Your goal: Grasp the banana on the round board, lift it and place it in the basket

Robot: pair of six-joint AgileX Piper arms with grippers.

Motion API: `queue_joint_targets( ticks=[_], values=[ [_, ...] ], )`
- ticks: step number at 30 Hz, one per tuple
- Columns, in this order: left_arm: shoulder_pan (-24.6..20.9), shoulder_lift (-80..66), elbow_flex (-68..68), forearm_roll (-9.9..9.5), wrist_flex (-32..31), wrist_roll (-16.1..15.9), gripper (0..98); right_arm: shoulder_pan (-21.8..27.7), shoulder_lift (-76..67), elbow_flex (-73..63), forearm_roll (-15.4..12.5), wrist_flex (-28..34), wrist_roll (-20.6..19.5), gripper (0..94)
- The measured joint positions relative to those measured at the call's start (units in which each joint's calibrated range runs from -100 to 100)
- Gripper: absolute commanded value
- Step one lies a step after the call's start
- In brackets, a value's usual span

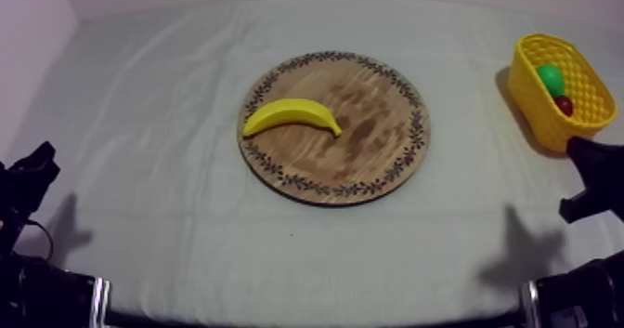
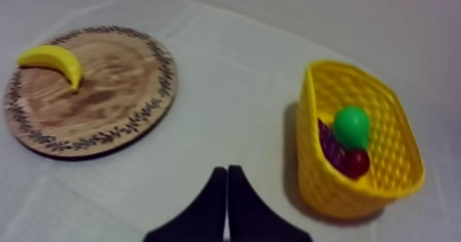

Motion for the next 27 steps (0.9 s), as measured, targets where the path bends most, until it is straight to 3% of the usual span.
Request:
queue_joint_targets(
  ticks=[7, 13, 20, 27],
  values=[
    [0.00, 0.00, 0.00, 0.00, 0.00, 0.00, 0.1, -7.92, 11.76, -18.86, 0.77, 6.51, 0.41, 0.6],
    [0.00, 0.00, 0.00, 0.00, 0.00, 0.00, 0.1, -16.69, 25.30, -38.01, 5.44, 12.43, -1.94, 0.6],
    [0.00, 0.00, 0.00, 0.00, 0.00, 0.00, 0.1, -25.87, 42.33, -53.02, 10.52, 14.78, -2.80, 0.6],
    [0.00, 0.00, 0.00, 0.00, 0.00, -0.02, 0.1, -27.38, 60.07, -63.89, 10.00, 14.78, 0.25, 0.7]
  ],
)
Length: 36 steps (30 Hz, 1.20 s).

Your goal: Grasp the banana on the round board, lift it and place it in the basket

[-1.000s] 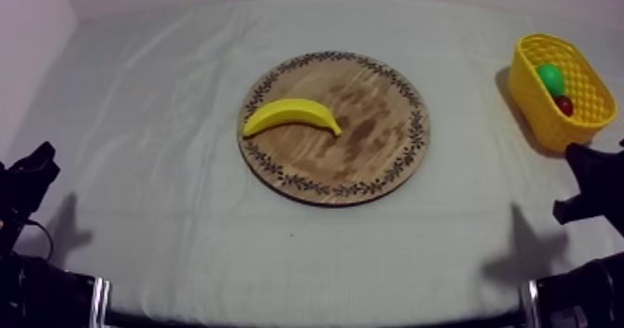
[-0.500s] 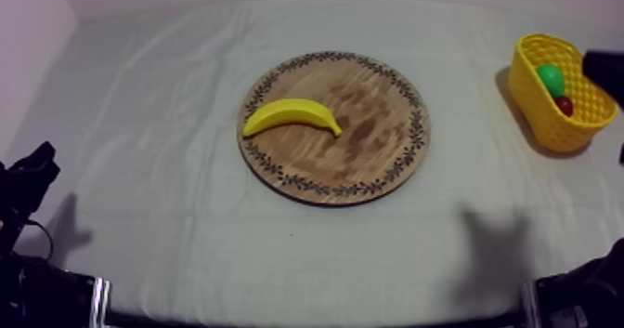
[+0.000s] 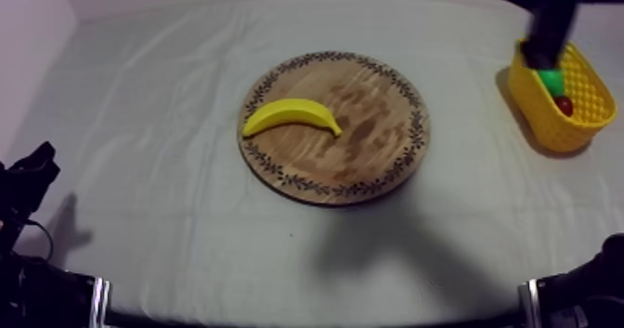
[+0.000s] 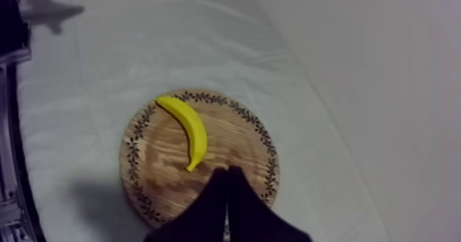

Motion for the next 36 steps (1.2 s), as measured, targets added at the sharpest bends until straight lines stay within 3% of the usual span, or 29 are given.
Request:
queue_joint_targets(
  ticks=[7, 15, 32, 34, 36],
  values=[
    [0.00, 0.00, 0.00, 0.00, 0.00, 0.00, 0.1, 3.44, 18.20, -9.94, 0.21, -2.13, 2.40, 0.7],
    [0.00, 0.00, 0.00, 0.00, 0.00, 0.03, 0.1, 3.79, 34.76, -12.93, 3.21, -6.40, 4.20, 0.7],
    [0.00, 0.00, 0.00, 0.00, 0.00, 0.03, 0.1, 0.87, 49.50, -20.59, 3.70, -8.11, 5.83, 1.5],
    [0.00, 0.00, 0.00, 0.00, 0.00, 0.03, 0.1, 0.58, 49.50, -20.43, 3.85, -8.55, 5.41, 8.3],
    [0.00, 0.00, 0.00, 0.00, 0.00, 0.03, 0.1, 0.44, 49.43, -19.51, 4.16, -9.06, 5.18, 30.7]
  ],
)
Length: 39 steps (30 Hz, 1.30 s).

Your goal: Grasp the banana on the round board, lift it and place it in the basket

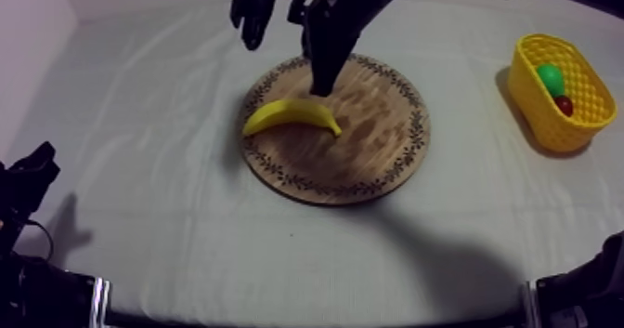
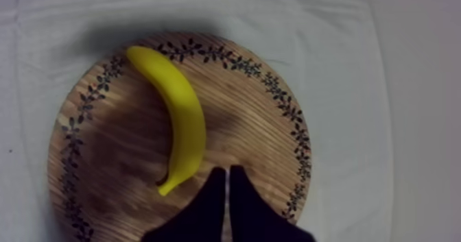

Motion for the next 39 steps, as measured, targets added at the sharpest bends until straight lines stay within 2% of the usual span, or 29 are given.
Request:
queue_joint_targets(
  ticks=[2, 4, 6, 9, 13, 19, 27, 39],
  values=[
    [0.00, 0.00, 0.00, 0.00, 0.00, 0.00, 0.1, -0.13, -0.24, 1.30, 1.14, -0.86, -0.40, 54.6],
    [0.00, 0.00, 0.00, 0.00, 0.00, 0.00, 0.1, -0.32, -0.32, 2.83, 2.08, -1.69, -1.23, 70.9],
    [0.00, 0.00, 0.00, 0.00, 0.00, 0.00, 0.1, -0.44, -0.45, 3.89, 2.15, -1.61, -1.50, 80.1],
    [0.00, 0.00, 0.00, 0.00, 0.00, 0.00, 0.1, -0.54, -0.77, 4.14, 1.28, -1.61, -0.83, 86.7],
    [0.00, 0.00, 0.00, 0.00, 0.00, 0.00, 0.1, -0.54, -1.03, 3.33, -0.39, -1.48, 0.00, 88.6],
    [0.00, 0.00, 0.00, 0.00, 0.00, 0.00, 0.1, -0.54, 1.17, 1.94, -0.59, -1.48, 0.03, 87.9],
    [0.00, 0.00, 0.00, 0.00, 0.00, 0.00, 0.1, -0.80, 9.73, -1.29, 1.66, -3.33, -2.34, 87.3],
    [0.00, 0.00, 0.00, 0.00, 0.00, 0.00, 0.1, -0.21, 22.29, -9.54, 2.25, -3.95, -2.87, 83.4]
  ],
)
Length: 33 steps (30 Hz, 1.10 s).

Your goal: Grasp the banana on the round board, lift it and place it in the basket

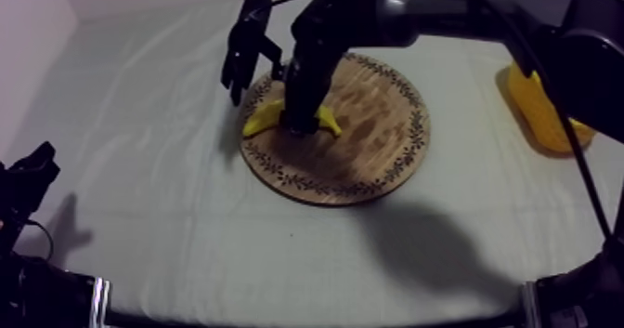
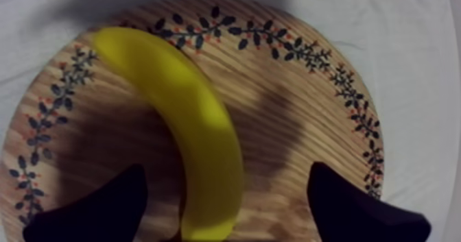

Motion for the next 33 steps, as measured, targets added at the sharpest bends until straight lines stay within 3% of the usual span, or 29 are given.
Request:
queue_joint_targets(
  ticks=[10, 14, 20, 26, 33],
  values=[
    [0.00, 0.00, 0.00, 0.00, 0.00, 0.00, 0.1, 0.53, 4.22, -2.18, -1.15, -1.28, 1.74, 44.0],
    [0.00, 0.00, 0.00, 0.00, 0.00, 0.00, 0.1, 0.15, 4.81, -2.58, -1.30, -1.48, 1.71, 32.3],
    [0.00, 0.00, 0.00, 0.00, 0.00, 0.00, 0.1, 0.19, 3.18, -3.56, -3.65, 0.62, 2.54, 27.5],
    [0.00, 0.00, 0.00, 0.00, 0.00, 0.00, 0.1, 0.80, -4.29, 1.41, -4.30, 3.24, 3.41, 27.8],
    [0.00, 0.00, 0.00, 0.00, 0.00, 0.00, 0.1, 3.52, -17.63, 12.28, -2.26, 4.70, 4.49, 29.0]
  ],
)
